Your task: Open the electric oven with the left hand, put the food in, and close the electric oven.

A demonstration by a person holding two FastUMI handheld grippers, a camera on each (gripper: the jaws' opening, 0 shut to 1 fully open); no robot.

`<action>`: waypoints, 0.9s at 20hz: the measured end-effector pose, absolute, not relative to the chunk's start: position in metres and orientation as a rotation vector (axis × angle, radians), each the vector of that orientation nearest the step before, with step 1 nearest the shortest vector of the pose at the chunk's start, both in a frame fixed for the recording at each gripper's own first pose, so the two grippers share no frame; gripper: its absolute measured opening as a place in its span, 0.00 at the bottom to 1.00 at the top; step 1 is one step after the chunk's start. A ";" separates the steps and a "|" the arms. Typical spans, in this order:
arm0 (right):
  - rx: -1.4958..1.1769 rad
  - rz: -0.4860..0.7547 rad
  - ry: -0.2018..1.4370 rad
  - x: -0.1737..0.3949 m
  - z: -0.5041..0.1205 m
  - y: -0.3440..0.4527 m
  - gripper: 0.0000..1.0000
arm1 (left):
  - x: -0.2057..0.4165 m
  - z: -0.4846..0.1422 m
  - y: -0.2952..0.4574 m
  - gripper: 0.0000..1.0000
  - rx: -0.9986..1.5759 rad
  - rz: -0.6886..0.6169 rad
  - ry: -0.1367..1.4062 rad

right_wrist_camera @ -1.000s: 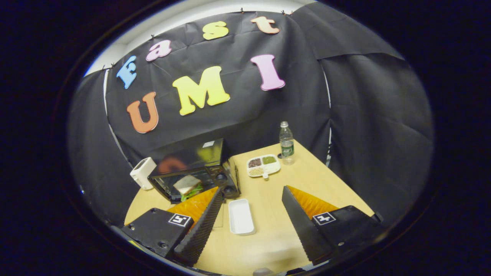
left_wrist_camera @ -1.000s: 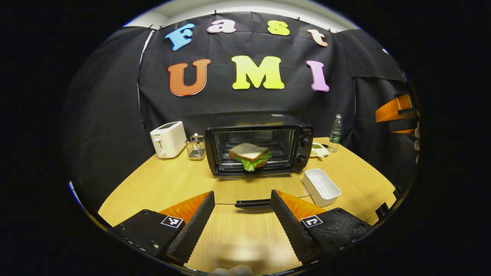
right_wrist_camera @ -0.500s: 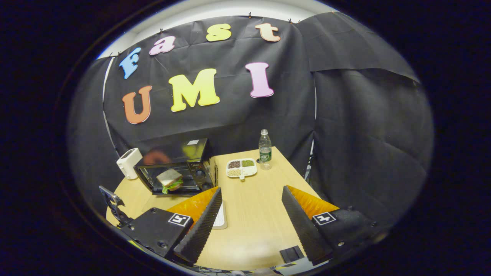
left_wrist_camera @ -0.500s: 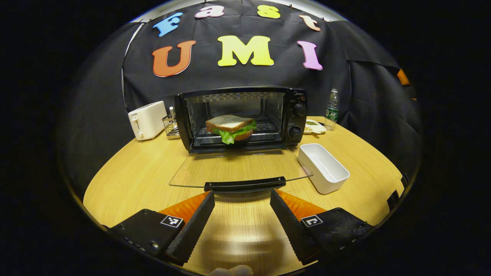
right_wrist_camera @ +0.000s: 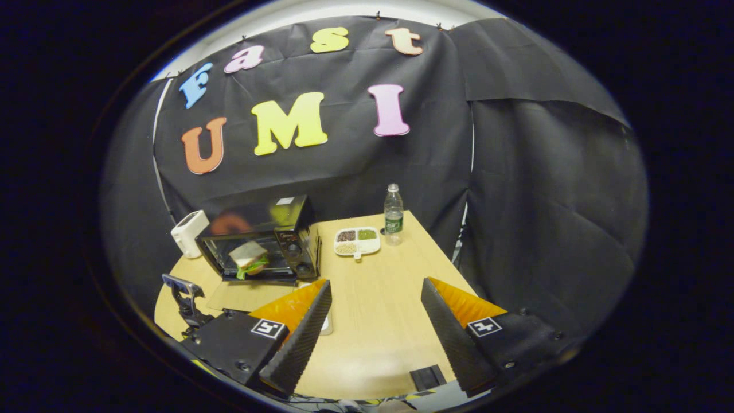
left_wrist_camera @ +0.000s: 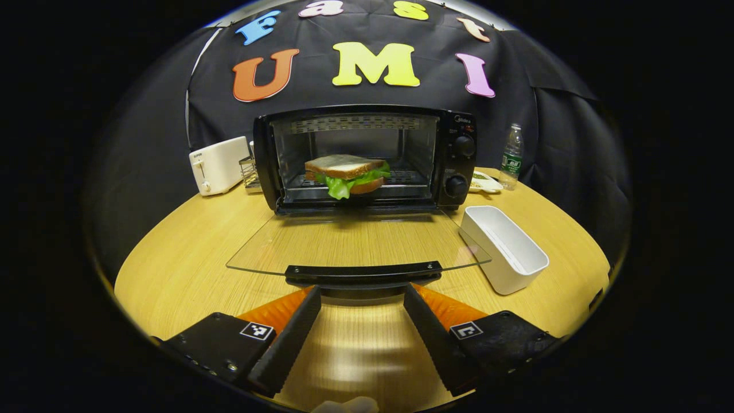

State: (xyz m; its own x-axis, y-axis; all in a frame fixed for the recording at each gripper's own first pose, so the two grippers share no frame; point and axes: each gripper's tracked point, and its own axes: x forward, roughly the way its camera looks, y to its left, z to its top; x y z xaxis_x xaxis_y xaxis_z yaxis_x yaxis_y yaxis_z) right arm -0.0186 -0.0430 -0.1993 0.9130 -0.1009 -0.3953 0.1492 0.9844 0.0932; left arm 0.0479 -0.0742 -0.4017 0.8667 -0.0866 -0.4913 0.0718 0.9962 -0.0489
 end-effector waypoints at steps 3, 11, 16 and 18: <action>0.107 -0.124 0.413 -0.014 -0.201 -0.043 1.00 | 0.047 -0.406 -0.076 0.96 -0.043 -0.081 0.532; 0.122 -0.103 0.437 -0.002 -0.205 -0.036 1.00 | 0.050 -0.395 -0.074 0.95 -0.054 -0.080 0.552; 0.146 -0.096 0.436 0.001 -0.200 -0.035 1.00 | 0.053 -0.371 -0.072 0.96 -0.047 -0.080 0.533; 0.146 -0.091 0.437 0.001 -0.200 -0.033 1.00 | 0.056 -0.361 -0.071 0.95 -0.041 -0.082 0.526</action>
State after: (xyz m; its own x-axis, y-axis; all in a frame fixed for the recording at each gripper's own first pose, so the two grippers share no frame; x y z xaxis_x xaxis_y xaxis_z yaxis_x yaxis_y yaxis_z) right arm 0.0014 -0.0334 -0.1996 0.9021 -0.0562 -0.4279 0.1189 0.9855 0.1212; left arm 0.0564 -0.0705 -0.3606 0.8615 -0.0889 -0.4999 0.0679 0.9959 -0.0600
